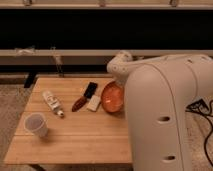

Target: Drag the ceramic bowl in a circle

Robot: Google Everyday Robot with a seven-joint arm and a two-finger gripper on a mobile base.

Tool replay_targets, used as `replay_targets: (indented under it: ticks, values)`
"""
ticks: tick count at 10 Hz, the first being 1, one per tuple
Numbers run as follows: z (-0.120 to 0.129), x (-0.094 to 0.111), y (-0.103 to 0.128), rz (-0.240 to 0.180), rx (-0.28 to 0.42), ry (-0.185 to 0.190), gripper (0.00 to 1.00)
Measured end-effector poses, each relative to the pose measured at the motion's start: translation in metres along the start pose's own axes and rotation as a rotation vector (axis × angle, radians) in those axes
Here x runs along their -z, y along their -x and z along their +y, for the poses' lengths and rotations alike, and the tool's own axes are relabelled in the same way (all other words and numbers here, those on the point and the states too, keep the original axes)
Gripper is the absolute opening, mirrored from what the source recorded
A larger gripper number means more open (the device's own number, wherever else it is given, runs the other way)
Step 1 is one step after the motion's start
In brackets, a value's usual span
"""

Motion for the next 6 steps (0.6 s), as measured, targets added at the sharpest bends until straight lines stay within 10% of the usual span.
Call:
replay_targets:
  ticks: [6]
  values:
    - [0.096, 0.052, -0.011, -0.108, 0.203, 0.006, 0.1]
